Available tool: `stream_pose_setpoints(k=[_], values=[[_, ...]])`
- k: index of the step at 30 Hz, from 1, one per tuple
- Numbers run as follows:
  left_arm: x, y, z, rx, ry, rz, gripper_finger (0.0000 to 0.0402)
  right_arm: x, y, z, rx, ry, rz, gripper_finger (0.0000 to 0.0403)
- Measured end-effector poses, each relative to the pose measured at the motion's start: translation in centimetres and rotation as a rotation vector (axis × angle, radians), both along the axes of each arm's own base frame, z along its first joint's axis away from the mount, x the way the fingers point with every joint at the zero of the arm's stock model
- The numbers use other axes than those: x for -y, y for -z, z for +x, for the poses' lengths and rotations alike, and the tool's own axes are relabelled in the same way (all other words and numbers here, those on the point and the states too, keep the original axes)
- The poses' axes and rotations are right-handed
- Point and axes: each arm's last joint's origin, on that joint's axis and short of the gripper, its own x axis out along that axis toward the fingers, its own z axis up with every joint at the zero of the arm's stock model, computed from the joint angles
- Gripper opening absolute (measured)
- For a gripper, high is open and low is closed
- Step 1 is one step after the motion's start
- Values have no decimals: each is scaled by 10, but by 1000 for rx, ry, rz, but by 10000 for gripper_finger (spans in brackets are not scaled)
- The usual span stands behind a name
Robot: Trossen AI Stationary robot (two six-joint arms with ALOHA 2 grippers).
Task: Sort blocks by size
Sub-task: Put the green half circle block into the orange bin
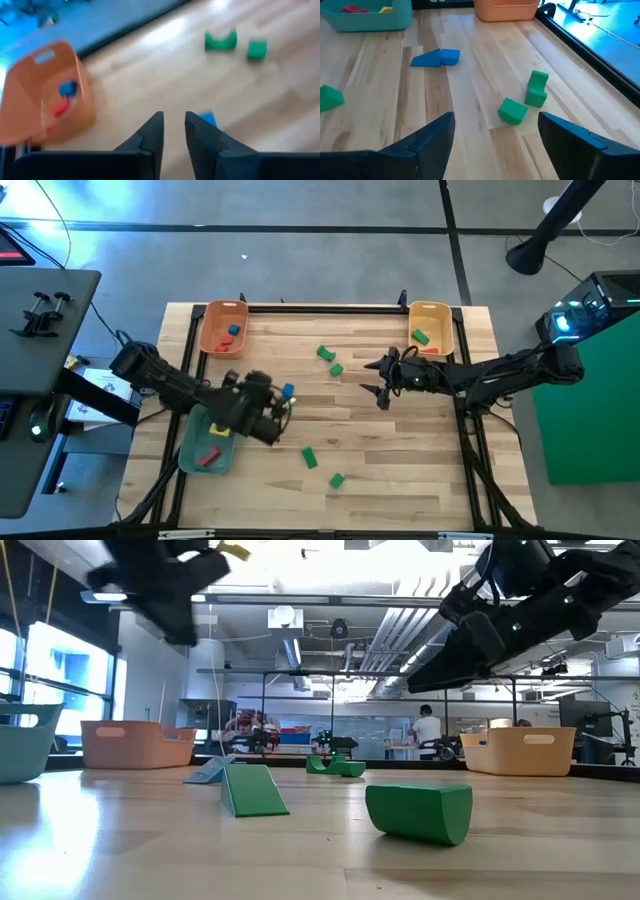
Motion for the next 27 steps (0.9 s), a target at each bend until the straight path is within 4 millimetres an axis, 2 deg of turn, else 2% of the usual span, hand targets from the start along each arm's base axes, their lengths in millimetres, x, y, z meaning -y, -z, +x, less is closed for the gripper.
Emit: stream_pose_setpoints(k=[7, 11, 15, 18, 22, 27], values=[[-58, -2, 26, -29, -58, 112, 139, 8, -4, 1, 33, -8, -59, 281], [-93, -3, 46, -111, 29, 97, 175, 17, -3, 7, 71, -90, -89, 281], [-122, -8, 61, -149, 146, 94, 192, 27, 16, 18, 58, -183, -69, 281], [-139, -11, 67, -140, 214, 72, 192, 40, 31, 30, 27, -162, -48, 281], [-152, -3, 69, -76, 261, -6, 191, 61, 38, 48, -2, -104, -30, 281], [-145, 30, 63, -21, 257, -36, 191, 73, 48, 54, -51, -112, -30, 281]])
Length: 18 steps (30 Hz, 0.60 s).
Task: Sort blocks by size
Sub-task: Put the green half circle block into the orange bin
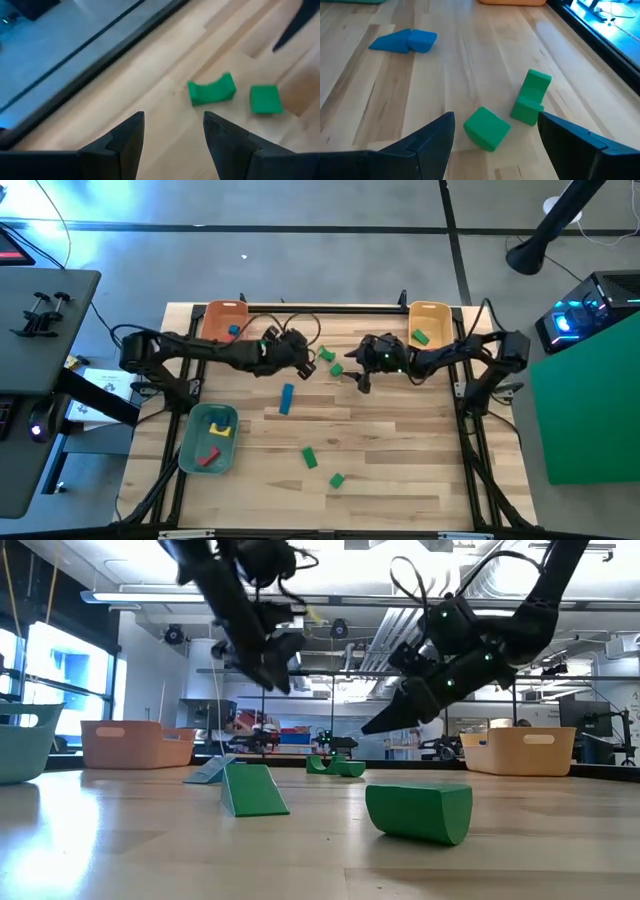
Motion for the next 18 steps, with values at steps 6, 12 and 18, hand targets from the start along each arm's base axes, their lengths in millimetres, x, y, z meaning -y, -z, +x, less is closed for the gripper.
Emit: stream_pose_setpoints(k=[6, 12, 18], values=[[25, 27, -2, 112, 86, -14, 191, 1, 18, -5, -61, 18, 52, 281], [53, 45, -4, 277, 247, -26, 191, 0, 45, 3, -68, -4, 68, 281], [75, 54, -11, 228, 387, 27, 191, -13, 59, 10, -39, -29, 103, 281]])
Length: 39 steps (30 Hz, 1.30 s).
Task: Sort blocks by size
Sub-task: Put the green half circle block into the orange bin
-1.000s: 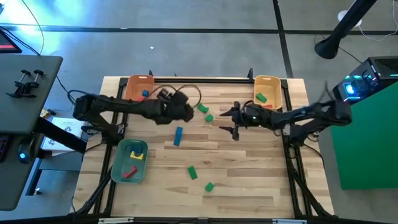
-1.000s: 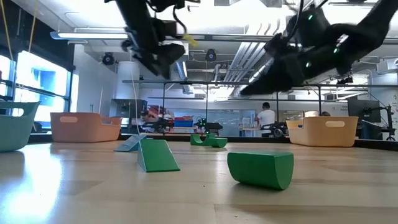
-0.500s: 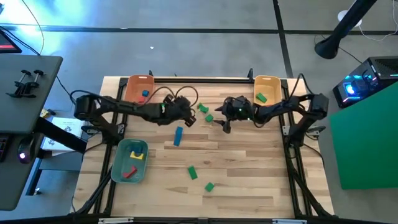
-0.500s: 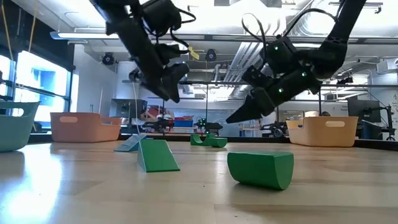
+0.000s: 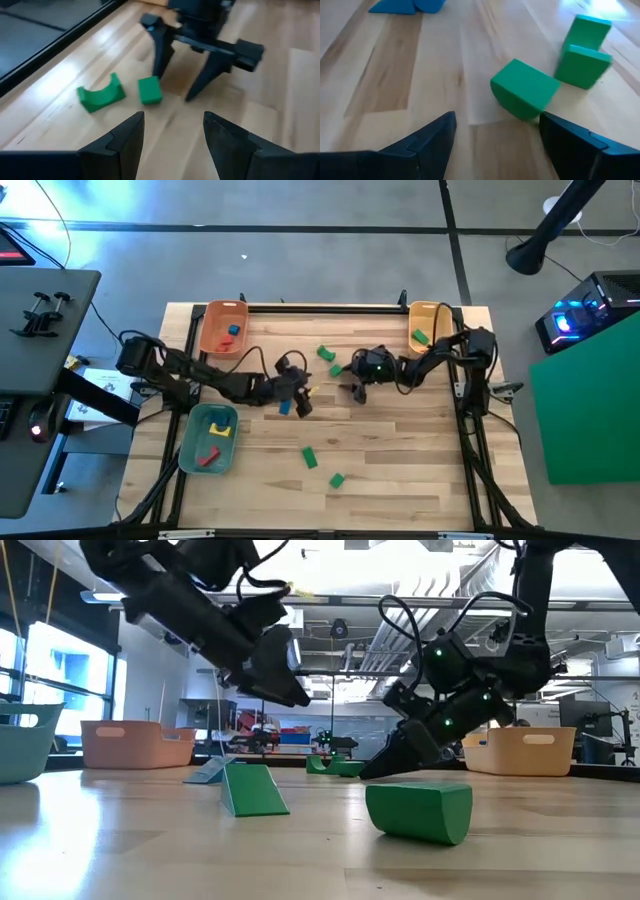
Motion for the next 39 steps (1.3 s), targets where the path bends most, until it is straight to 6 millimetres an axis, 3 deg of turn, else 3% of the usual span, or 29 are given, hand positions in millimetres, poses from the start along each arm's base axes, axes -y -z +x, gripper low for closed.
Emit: stream_pose_setpoints(k=[10, 15, 19, 25, 33, 39], values=[[10, 6, 0, 6, 33, 1, 191, -37, -4, 6, -14, -116, -2, 281], [8, 6, 3, 34, 24, -2, 191, -46, -18, -1, -113, -33, -77, 281], [2, 16, 9, 46, 7, -5, 191, -37, -25, -4, -130, 75, -128, 281], [-7, 38, 18, 82, -33, -36, 191, -13, -22, 0, -16, 159, -49, 281], [7, 41, 27, 193, 35, -42, 191, -5, -5, 16, 15, 94, 8, 273], [21, 31, 26, 201, 62, 5, 191, 0, 2, 35, 20, 82, 14, 216]])
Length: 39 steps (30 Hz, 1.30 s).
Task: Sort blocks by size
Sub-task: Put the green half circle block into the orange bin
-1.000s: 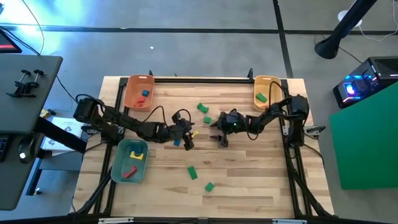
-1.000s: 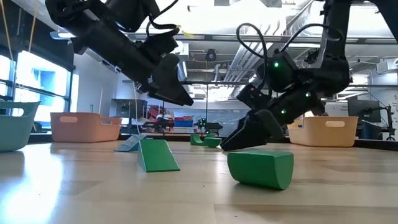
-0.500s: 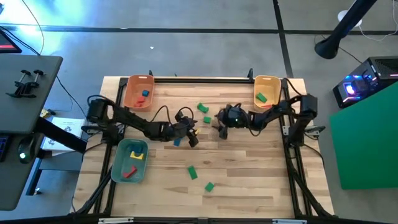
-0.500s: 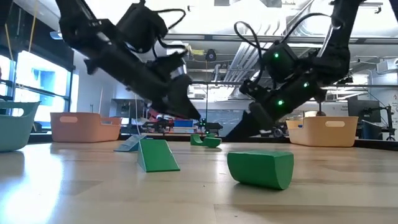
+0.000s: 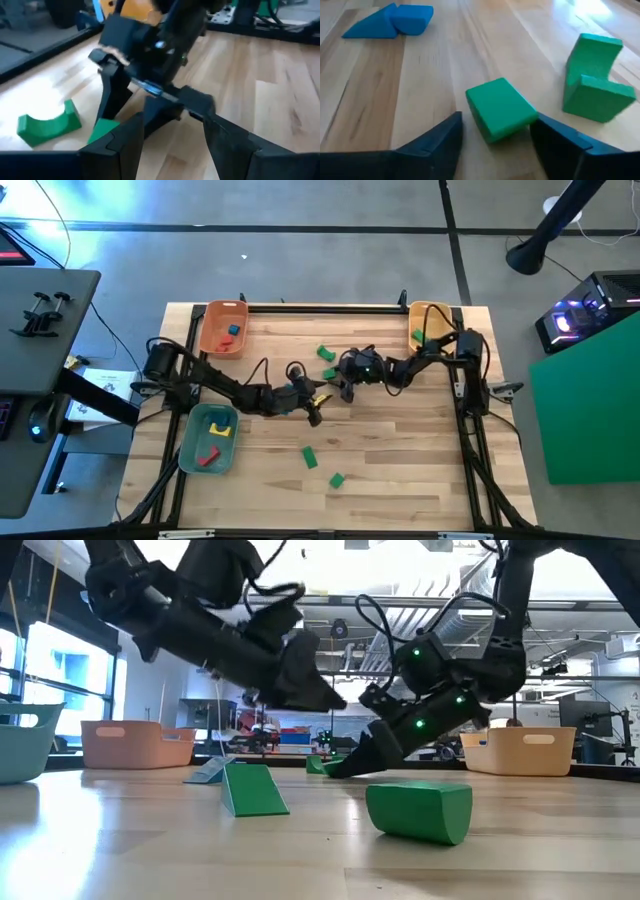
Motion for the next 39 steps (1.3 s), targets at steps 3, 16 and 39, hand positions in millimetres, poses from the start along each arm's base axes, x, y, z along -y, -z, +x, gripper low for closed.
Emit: stream_pose_setpoints(k=[3, 16, 39], values=[[8, -5, -2, -29, 37, 73, 191, 1, 2, 2, 3, 10, 16, 165], [62, -13, -15, -256, 201, 622, 191, -21, -26, -8, 76, -116, 131, 125], [62, -54, 42, -335, 434, 880, 219, -59, -91, -48, 294, -655, 285, 125]])
